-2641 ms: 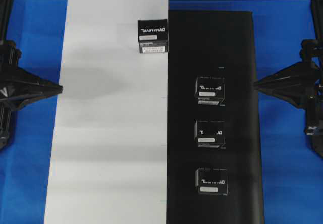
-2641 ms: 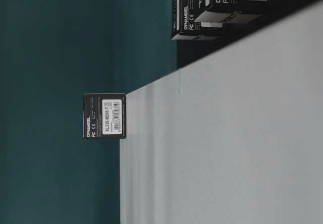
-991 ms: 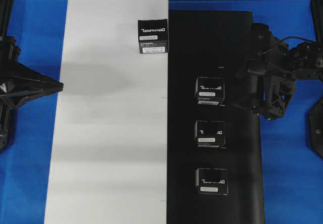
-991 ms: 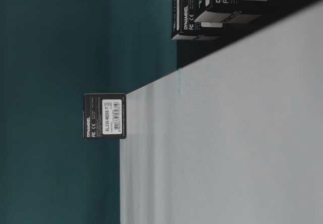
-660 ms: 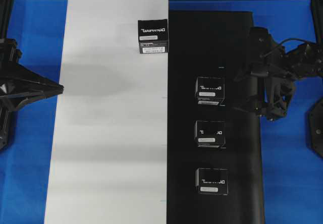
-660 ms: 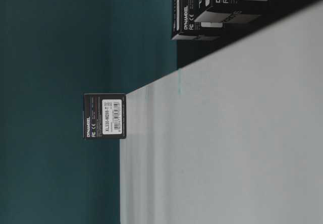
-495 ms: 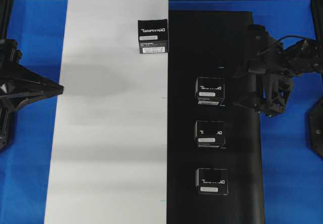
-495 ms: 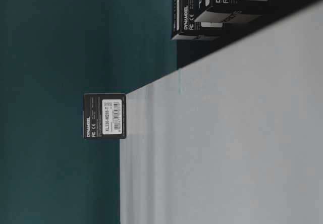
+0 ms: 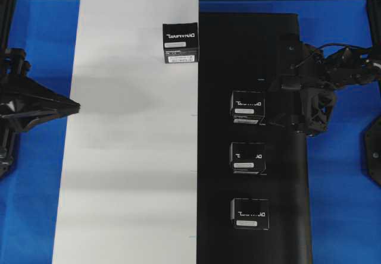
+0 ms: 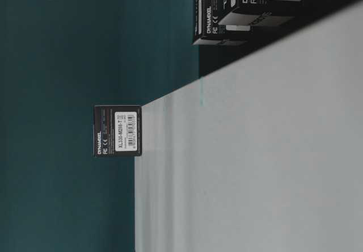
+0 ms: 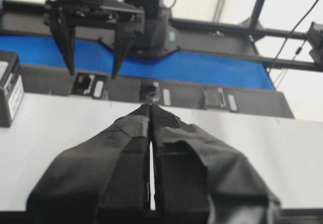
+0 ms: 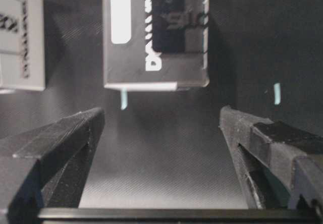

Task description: Place the box from the black base onto the white base.

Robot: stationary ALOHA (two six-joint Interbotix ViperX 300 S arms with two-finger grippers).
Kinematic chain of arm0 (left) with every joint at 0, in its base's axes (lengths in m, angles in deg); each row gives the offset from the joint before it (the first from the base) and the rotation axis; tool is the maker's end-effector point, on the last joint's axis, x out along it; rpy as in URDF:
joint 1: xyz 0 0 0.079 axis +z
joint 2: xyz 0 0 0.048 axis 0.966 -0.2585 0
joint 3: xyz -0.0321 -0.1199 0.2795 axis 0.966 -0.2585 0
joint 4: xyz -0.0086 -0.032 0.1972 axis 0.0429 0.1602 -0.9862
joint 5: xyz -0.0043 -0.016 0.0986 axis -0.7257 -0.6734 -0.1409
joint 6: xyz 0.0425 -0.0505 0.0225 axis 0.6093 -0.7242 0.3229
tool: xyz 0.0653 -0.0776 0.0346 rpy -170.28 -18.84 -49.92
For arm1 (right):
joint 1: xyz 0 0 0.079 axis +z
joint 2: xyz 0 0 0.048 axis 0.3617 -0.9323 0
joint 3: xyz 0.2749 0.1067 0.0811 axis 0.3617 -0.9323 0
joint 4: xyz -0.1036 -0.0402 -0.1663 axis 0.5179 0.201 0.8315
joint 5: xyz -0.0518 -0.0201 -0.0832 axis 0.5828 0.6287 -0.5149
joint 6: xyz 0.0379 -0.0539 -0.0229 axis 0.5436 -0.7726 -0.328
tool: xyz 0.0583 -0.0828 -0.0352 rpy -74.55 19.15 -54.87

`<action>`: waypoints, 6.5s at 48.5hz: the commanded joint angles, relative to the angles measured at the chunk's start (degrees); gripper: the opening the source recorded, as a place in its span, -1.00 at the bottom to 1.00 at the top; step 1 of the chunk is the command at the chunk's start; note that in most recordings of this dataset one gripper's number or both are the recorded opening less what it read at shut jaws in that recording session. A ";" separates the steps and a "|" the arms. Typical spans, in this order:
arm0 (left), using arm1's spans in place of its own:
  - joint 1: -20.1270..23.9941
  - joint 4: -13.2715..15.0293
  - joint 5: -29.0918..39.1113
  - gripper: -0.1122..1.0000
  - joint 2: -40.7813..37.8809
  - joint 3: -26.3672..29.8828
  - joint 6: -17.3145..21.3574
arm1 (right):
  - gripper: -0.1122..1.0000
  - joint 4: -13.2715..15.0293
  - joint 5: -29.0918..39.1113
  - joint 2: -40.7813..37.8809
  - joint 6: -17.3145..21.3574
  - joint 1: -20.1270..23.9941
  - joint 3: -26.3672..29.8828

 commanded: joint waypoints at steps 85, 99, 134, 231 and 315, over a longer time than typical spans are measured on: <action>0.09 -0.09 -0.26 -0.82 -1.05 0.97 -0.09 | 0.88 -1.41 -10.81 -10.72 8.44 4.92 4.92; 0.09 -0.18 -0.35 -0.82 -1.05 0.97 -0.09 | 0.25 -1.49 -9.67 -10.63 8.96 6.33 5.19; 0.18 -0.18 -0.44 -0.82 -0.70 1.05 -0.18 | 0.09 -0.44 11.51 -2.72 9.05 5.98 22.32; -0.62 -0.18 0.88 -0.82 -0.44 0.88 -0.18 | 0.08 8.44 11.95 -22.15 13.97 11.69 39.81; -1.14 -0.18 1.14 -0.82 0.26 0.09 -0.09 | 0.99 13.18 -2.29 0.26 18.72 14.41 25.84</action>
